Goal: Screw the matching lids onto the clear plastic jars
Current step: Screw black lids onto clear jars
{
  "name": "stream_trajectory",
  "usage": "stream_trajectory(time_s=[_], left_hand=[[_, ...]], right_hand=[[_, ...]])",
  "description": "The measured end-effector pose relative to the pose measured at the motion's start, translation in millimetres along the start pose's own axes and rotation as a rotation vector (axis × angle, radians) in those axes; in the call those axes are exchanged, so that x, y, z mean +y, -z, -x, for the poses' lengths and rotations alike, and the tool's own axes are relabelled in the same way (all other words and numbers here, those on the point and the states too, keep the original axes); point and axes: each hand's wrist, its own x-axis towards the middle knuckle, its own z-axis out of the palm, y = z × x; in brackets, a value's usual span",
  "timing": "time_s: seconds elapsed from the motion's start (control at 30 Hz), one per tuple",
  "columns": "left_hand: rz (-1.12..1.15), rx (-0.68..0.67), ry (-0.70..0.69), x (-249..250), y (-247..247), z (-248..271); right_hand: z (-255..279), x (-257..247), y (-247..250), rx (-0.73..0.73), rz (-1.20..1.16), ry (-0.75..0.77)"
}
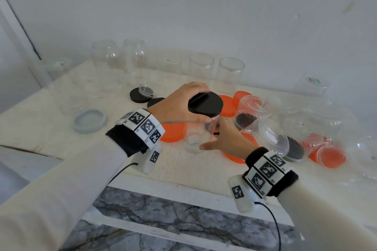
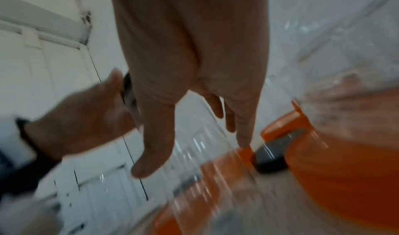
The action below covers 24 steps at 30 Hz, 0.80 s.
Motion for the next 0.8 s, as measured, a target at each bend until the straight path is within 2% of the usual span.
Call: stream_trajectory(time_s=[0.07,0.23,0.37,0.5,0.7,0.8], left_hand=[[0.118,0.033,0.059,-4.4,-2.9,5.9],[0.36,0.068,0.23,-21.8,-25.7,22.5],[0.509,0.16,0.248,-23.1,-46.1,20.3],[0.529,0.206,0.277,-23.9,-51.9,15.0],[0.522,0.161,0.283,-29.1,-50.0,14.3],[0.5,0.132,0.24,-27.4,-44.1,15.6]], right_hand=[[3.5,-8.7,20.0,-0.052,0.053,0.004],[11.7,-51.5,77.7,-0.024,0.091,0.086],[0.2,-83.8,85.0,-0.134,0.289,0.152],[-14.2,-101.2,76.6,-0.242,0.521,0.21],[-25.3,-117.1,75.9,-0.392,0.725,0.229],[-25.6,-122.5,78.6,-0.463,0.789,0.28]])
